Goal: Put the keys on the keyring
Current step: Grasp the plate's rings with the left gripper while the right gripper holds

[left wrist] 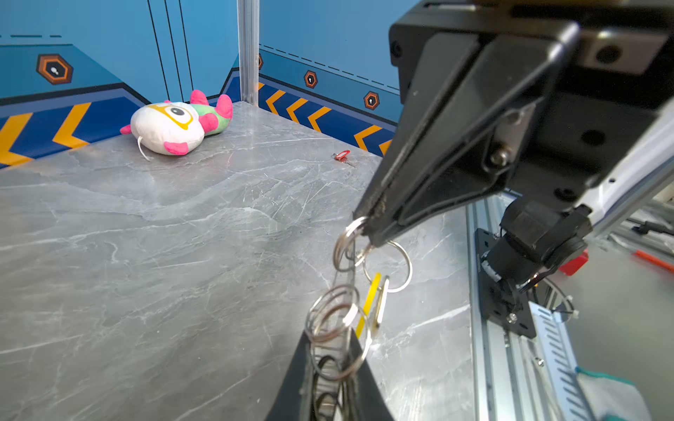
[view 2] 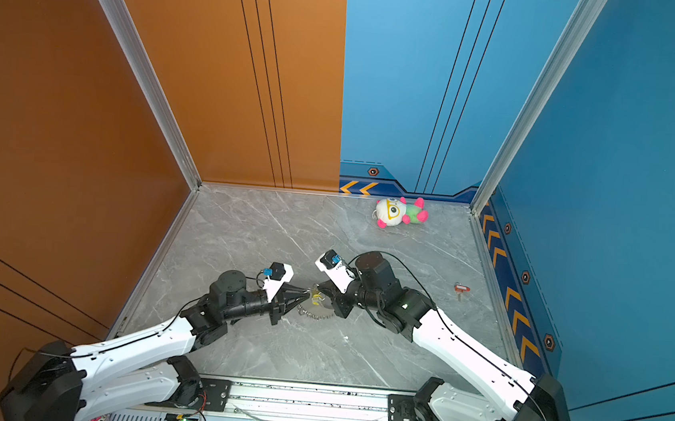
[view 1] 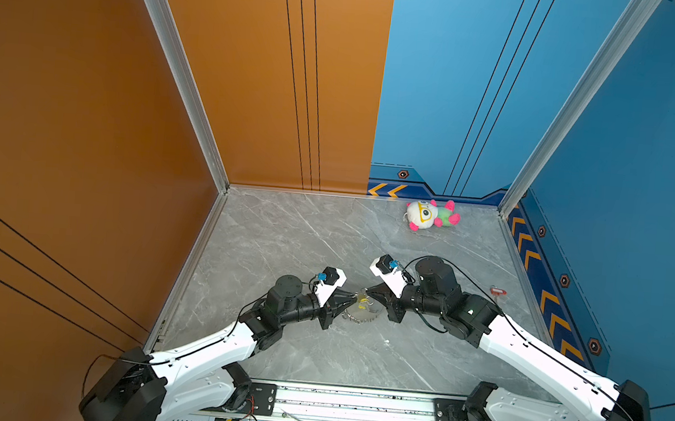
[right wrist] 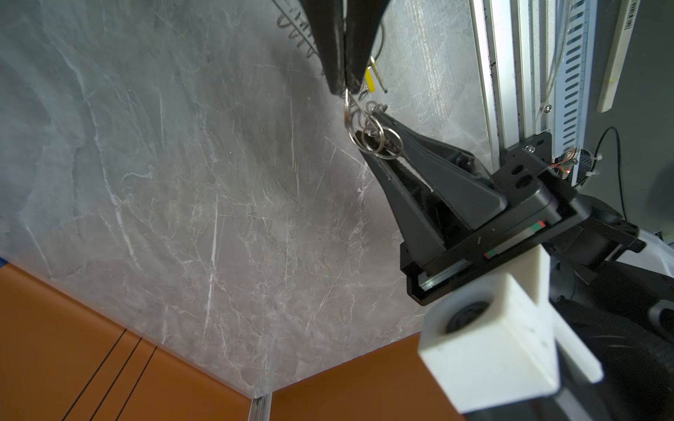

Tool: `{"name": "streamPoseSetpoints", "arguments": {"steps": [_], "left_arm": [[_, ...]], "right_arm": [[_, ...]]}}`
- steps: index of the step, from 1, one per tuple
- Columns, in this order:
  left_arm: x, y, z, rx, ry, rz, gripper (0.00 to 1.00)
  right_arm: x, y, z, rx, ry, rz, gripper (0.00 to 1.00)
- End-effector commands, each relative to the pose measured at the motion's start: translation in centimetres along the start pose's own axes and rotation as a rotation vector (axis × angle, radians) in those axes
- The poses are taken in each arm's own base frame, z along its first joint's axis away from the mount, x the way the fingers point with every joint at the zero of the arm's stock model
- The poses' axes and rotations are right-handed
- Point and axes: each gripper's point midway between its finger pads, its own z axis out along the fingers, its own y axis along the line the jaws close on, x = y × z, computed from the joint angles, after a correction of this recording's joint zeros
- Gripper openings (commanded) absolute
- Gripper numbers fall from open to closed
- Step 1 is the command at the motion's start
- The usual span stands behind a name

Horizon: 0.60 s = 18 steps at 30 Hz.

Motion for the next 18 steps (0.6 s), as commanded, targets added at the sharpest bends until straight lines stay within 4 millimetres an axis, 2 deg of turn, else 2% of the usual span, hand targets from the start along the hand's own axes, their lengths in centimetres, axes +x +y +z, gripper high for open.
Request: {"name": "streamPoseSetpoints", "arguments": {"steps": [1,4,7,14,16,17,18], "left_arm": [[-1.3,-0.9,0.4,0.055,-0.017,0.0,0.08],[-1.3,-0.6,0.6,0.043,-0.014,-0.012,0.0],[-1.3,-0.4,0.7,0.029,-0.013,-0.016,0.0],[-1.2,-0.2,0.5,-0.004,-0.02,0.021,0.0],[-1.0,-0.2,0.5,-0.013,-0.017,0.037,0.0],[-1.0,-0.2,0.5,-0.019,-0.018,0.043,0.0],[-1.0,-0.2,0.6,-0.022,-0.017,0.05,0.0]], "right_arm": [[-1.4,0.4,-0.4,-0.003,-0.068,-0.019,0.0],[-1.4,0.1,-0.3,0.01,-0.066,-0.009,0.0],[-1.3,-0.3,-0.4,0.029,-0.065,0.007,0.0],[-1.7,-2.6,-1.9,0.08,-0.1,0.108,0.33],[-1.9,-2.1,-2.2,0.054,-0.111,0.123,0.38],[-1.9,-2.9,-2.7,0.067,-0.118,0.143,0.4],[-2.0,-2.6,-2.9,0.056,-0.119,0.147,0.41]]}}
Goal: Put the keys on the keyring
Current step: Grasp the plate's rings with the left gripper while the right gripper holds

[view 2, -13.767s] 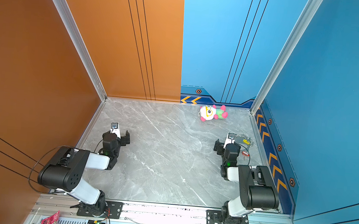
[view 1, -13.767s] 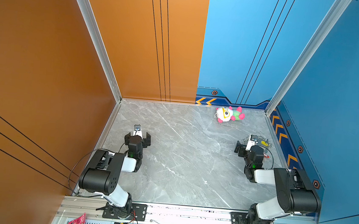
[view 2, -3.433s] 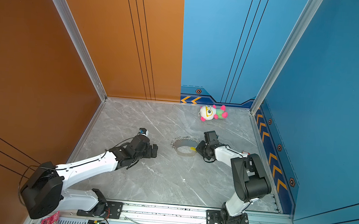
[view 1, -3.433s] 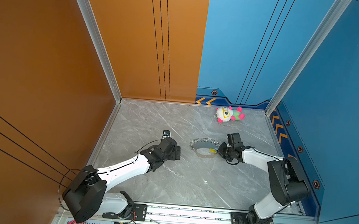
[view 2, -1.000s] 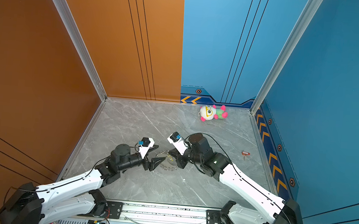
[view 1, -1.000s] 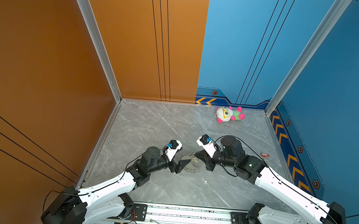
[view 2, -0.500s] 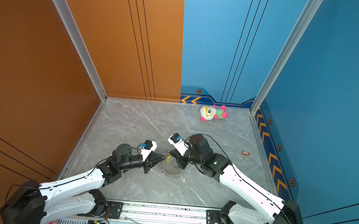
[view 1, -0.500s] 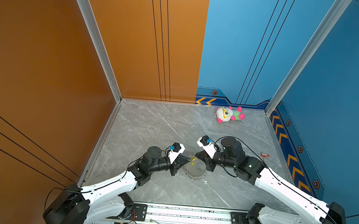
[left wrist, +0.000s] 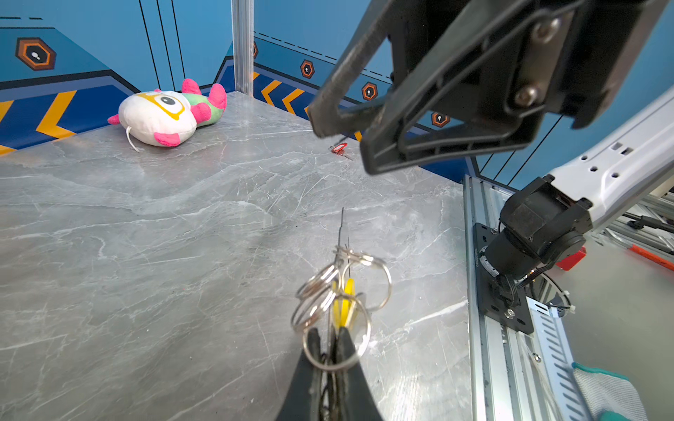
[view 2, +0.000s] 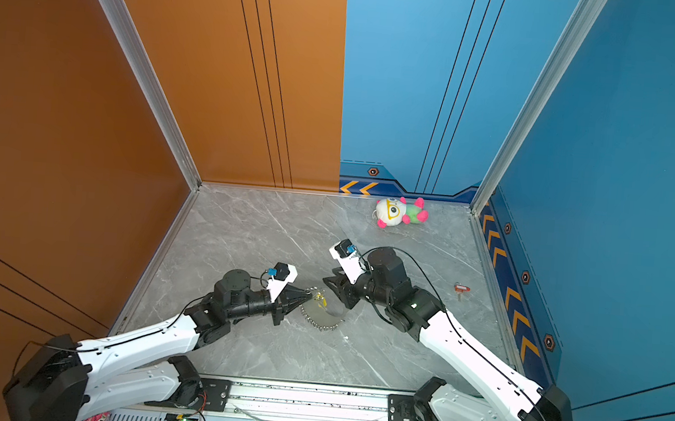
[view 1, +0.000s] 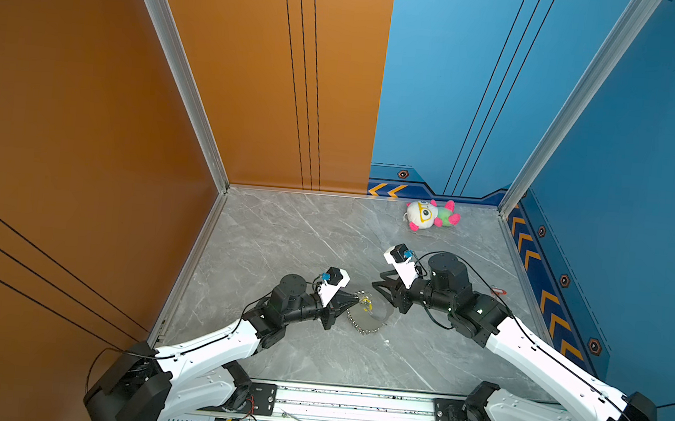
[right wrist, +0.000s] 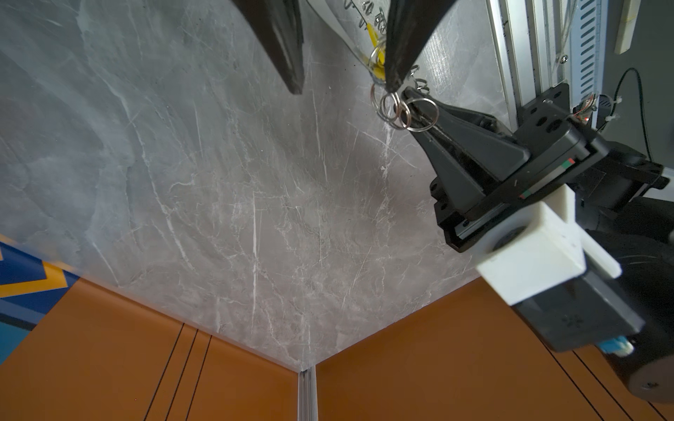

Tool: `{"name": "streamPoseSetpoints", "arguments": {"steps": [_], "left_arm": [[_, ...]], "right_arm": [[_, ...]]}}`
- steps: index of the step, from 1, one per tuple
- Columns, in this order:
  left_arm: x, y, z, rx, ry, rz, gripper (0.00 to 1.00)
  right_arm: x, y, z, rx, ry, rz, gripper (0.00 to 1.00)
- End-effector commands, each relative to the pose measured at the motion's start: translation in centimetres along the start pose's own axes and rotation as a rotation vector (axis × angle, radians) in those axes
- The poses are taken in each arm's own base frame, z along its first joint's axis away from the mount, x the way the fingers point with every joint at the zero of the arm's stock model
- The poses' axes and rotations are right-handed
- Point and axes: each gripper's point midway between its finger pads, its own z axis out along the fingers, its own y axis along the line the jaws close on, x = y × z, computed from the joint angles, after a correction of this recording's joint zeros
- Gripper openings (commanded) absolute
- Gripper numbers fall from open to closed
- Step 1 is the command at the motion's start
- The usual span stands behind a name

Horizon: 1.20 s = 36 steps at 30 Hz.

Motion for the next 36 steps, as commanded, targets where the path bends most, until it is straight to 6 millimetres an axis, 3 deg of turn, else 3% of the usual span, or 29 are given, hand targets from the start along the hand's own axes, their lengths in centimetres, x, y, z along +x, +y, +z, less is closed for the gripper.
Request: {"name": "streamPoseSetpoints", "arguments": {"steps": [1,5,8,11,15,20,27,31,36], "left_arm": [[-1.2,-0.1,-0.1,-0.023,-0.034,0.059,0.0],[-1.1,0.0,0.0,-0.039,-0.025,0.07,0.0],[-1.2,0.0,-0.1,-0.045,-0.028,0.073,0.0],[-1.3,-0.1,-0.1,-0.045,-0.03,0.076,0.0],[-1.3,0.0,0.0,-0.054,-0.027,0.079,0.0],[-1.4,0.1,-0.1,-0.064,-0.03,0.081,0.0],[-1.5,-0.1,-0.1,-0.054,-0.031,0.081,0.0],[-1.3,-0.5,0.0,-0.038,-0.027,0.084,0.0],[-1.2,-1.1,0.0,-0.012,-0.022,0.089,0.0]], "right_arm": [[-0.4,0.6,-0.9,-0.039,-0.022,0.047,0.42],[0.3,1.3,-1.1,-0.051,0.041,0.073,0.4],[1.7,3.1,-0.8,-0.064,0.109,0.035,0.4],[3.2,3.0,-0.6,0.067,0.15,-0.082,0.46],[3.3,2.4,-1.2,0.165,0.142,-0.151,0.51],[3.8,5.5,-0.4,-0.006,0.157,-0.145,0.48],[4.6,7.3,2.2,-0.061,0.205,-0.155,0.42],[4.4,6.4,3.3,-0.002,0.198,-0.159,0.38],[3.3,3.6,3.1,0.153,0.167,-0.17,0.32]]}}
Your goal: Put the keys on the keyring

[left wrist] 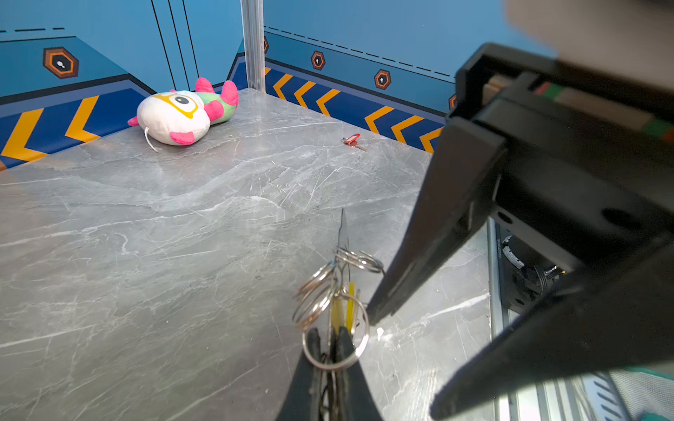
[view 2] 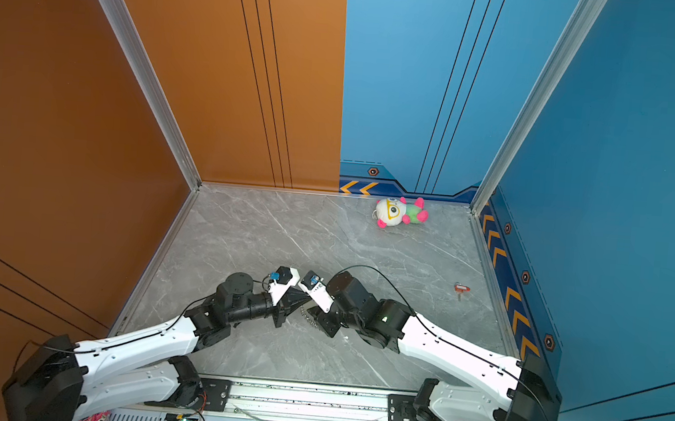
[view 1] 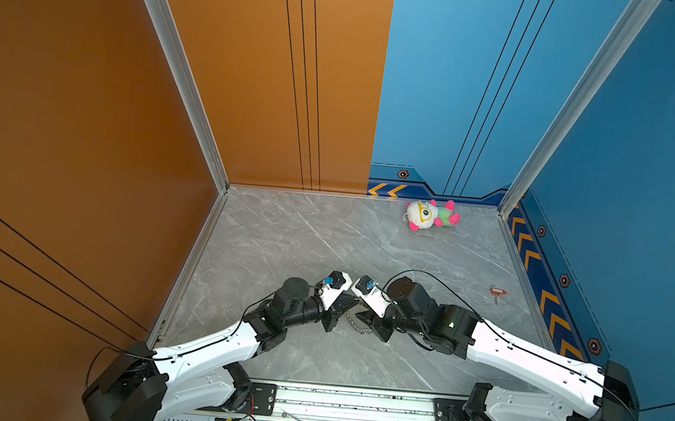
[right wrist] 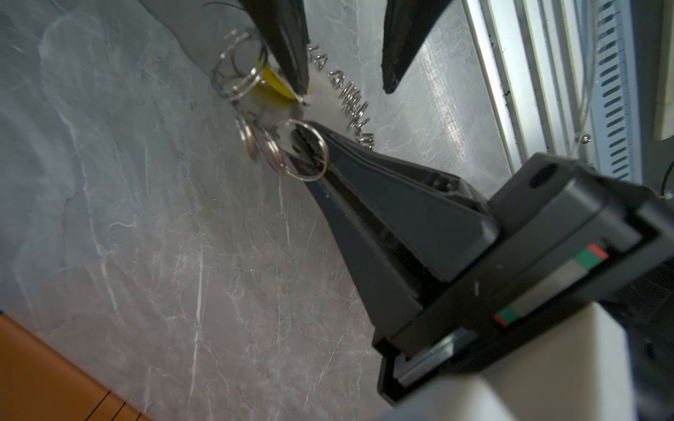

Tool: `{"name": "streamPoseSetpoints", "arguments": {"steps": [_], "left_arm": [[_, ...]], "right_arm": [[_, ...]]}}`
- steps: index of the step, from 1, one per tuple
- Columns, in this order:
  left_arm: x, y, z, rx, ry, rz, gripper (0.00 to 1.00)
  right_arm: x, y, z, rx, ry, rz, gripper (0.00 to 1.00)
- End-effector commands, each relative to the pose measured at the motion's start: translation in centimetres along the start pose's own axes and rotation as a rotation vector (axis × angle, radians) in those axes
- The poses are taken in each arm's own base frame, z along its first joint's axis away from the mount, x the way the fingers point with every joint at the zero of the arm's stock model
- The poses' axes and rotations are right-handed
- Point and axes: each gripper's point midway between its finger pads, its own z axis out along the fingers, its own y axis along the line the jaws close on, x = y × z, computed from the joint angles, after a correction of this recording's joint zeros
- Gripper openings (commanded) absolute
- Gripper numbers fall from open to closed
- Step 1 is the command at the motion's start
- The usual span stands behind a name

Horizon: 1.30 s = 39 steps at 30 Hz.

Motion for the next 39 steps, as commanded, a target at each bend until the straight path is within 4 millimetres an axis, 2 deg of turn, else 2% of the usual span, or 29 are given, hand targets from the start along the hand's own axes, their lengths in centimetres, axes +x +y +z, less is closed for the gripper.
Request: {"name": "streamPoseSetpoints", "arguments": {"steps": [1,5,10,13,17,20,23,27,30,33,39], "left_arm": [[-1.7,-1.0,-0.2,0.037,-0.044,0.042,0.0],[-1.4,-1.2,-0.1,0.038,-0.033,0.046,0.0],[-1.5,-1.5,-0.2,0.05,-0.036,0.055,0.0],[-1.4,-1.6,-0.2,0.047,-0.036,0.066,0.0],[-0.7,-1.6,-0.1,0.031,-0.009,0.105,0.0],[-0.2,-2.0,-0.1,0.033,-0.001,0.154,0.0],[-0.5,-2.0,-0.1,0.021,-0.009,0.193,0.0],[-0.8,-1.7,-0.2,-0.037,-0.018,0.247,0.0],[-0.8,-1.4,-0.3,-0.113,-0.014,0.337,0.0],[-0.9,-0.9,-0.3,-0.167,-0.006,0.398,0.0],[-0.9,-1.4,-0.2,-0.169,-0.013,0.474,0.0]], "right_arm": [[-2.7,-2.9,-1.2,0.144,-0.078,0.012,0.3],[-2.8,-4.4,-2.4,0.173,-0.101,0.05,0.29],[-1.4,-5.8,-2.5,0.172,-0.058,0.094,0.28],[-1.5,-4.9,-3.2,0.079,-0.051,0.109,0.28],[-2.3,-2.7,-5.4,-0.044,-0.063,0.097,0.31],[-2.8,-2.2,-6.4,-0.077,-0.064,0.119,0.33],[-3.2,-3.0,-6.0,-0.069,-0.047,0.208,0.37],[-3.7,-4.3,-4.8,-0.055,-0.005,0.459,0.38],[-3.5,-4.1,-4.0,-0.069,0.037,0.597,0.34],[-3.1,-4.0,-3.5,-0.045,0.071,0.662,0.33],[-2.4,-4.3,-3.0,-0.016,0.107,0.711,0.3]]}}
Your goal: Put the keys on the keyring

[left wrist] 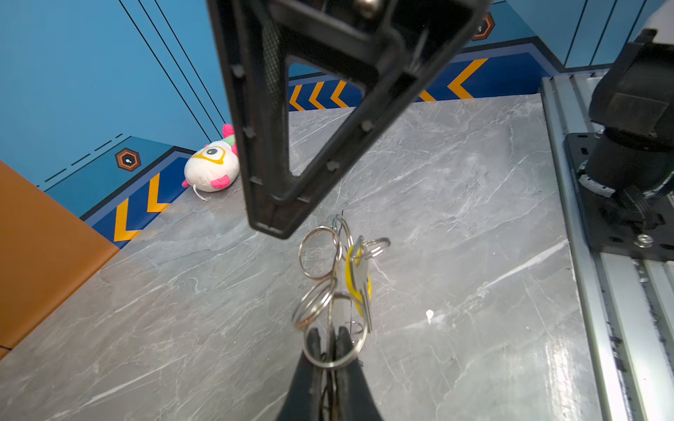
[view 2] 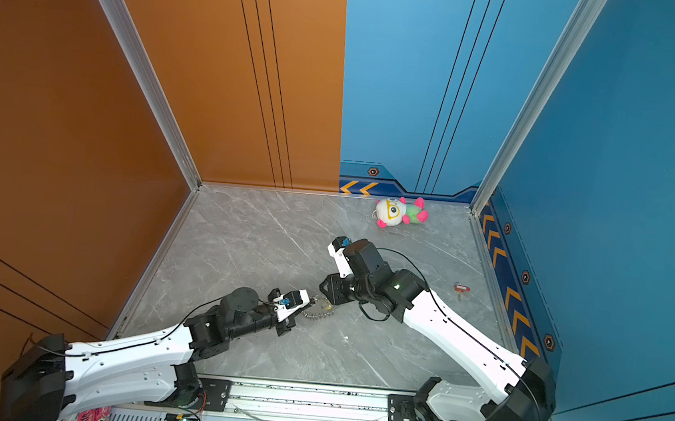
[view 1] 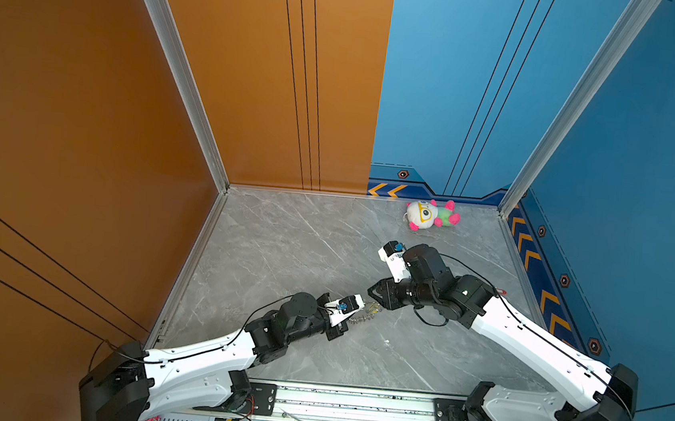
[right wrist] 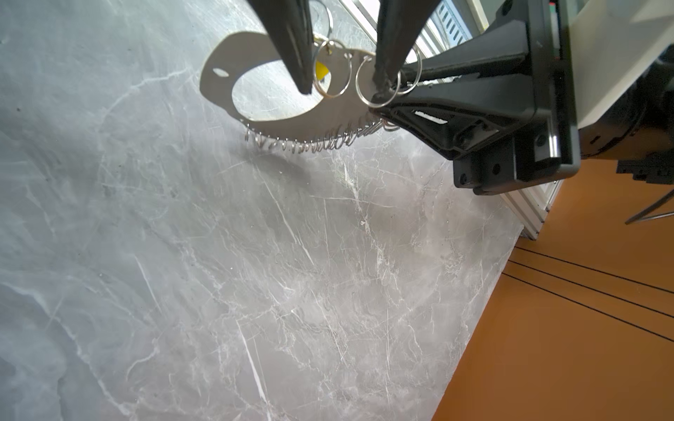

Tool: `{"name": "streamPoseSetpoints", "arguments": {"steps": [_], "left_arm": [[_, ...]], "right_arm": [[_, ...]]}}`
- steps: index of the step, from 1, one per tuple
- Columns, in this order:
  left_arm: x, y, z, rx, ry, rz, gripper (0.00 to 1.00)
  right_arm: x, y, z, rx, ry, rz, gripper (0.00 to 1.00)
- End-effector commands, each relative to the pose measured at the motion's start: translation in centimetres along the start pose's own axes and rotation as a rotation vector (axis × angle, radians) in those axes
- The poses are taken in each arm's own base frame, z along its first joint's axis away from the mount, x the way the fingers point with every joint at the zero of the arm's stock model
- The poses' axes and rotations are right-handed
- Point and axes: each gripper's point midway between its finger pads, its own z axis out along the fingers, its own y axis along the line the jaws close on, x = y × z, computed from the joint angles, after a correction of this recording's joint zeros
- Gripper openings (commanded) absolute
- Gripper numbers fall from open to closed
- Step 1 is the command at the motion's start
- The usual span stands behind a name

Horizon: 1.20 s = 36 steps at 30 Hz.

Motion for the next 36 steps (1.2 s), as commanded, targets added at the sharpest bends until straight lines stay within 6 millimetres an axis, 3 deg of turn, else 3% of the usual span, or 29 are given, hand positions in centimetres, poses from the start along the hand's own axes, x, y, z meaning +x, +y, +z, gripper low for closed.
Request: {"name": "streamPoseSetpoints", "arguments": {"steps": [1,19,36], "left_arm": [[-0.8,0.6,-0.2,-0.056,-0.027,0.079,0.0],[-0.8,-0.2,-0.2,-0.038,-0.036,0.099,0.0],[-0.5,-0.1,0.0,-0.047,-0.021,0.103,0.0]], "right_arm": [[-0.1,-0.1,-0.5,0.023,0.013,0.072,0.3],[0.8,-1.6,1.2,0.084,0.065,0.093,0.32],[1.6,-0.5,1.9,0.053,0.106,0.075,0.22]]}}
